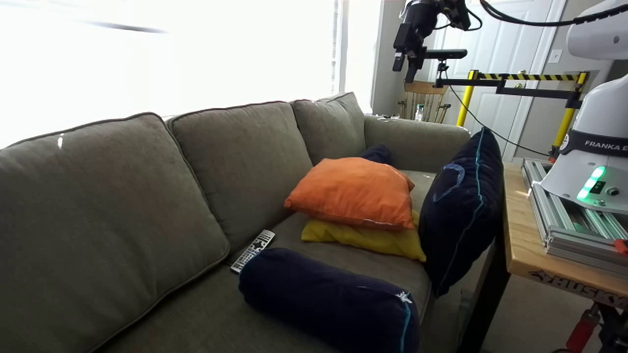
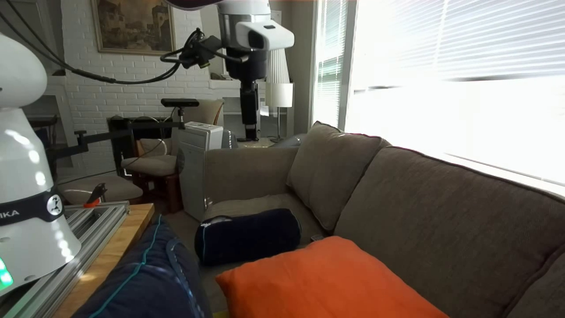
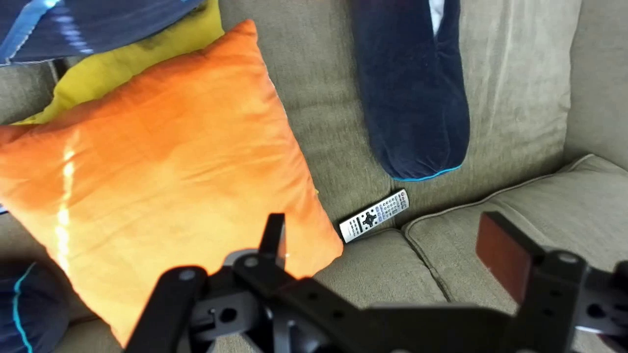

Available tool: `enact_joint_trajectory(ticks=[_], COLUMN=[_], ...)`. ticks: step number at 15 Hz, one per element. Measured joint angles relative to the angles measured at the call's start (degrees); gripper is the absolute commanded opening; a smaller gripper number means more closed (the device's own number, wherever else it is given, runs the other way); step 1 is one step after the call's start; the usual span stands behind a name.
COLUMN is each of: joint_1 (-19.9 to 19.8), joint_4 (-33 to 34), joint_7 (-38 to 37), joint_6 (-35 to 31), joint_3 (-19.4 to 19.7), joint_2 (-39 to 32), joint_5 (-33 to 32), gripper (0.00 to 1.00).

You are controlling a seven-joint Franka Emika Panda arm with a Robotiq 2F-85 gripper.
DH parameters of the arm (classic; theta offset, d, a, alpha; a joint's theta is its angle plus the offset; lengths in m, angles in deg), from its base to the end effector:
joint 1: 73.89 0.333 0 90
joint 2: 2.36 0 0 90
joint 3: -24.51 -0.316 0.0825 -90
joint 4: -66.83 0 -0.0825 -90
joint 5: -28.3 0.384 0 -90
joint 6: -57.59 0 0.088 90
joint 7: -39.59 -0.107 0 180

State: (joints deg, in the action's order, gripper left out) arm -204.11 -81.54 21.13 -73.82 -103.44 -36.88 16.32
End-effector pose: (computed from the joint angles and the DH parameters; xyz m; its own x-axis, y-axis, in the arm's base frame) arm 0.4138 -0.0126 0.3943 0.9846 -0.1688 0.0459 -0.1459 -0.9372 -0.3167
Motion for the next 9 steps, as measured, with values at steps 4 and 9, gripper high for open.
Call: enact_joint_trajectory(ticks=[4,9], joint_1=[0.1,0.5], joint_4=[1.9,4.4], joint_7=[0.0,-0.3], joint_6=[4.3,8.6], joint_3=[-2.5,-5.6], joint_2=[0.0,-0.2], joint_5=[-5.4,-10.1], gripper=[1.00,1.00])
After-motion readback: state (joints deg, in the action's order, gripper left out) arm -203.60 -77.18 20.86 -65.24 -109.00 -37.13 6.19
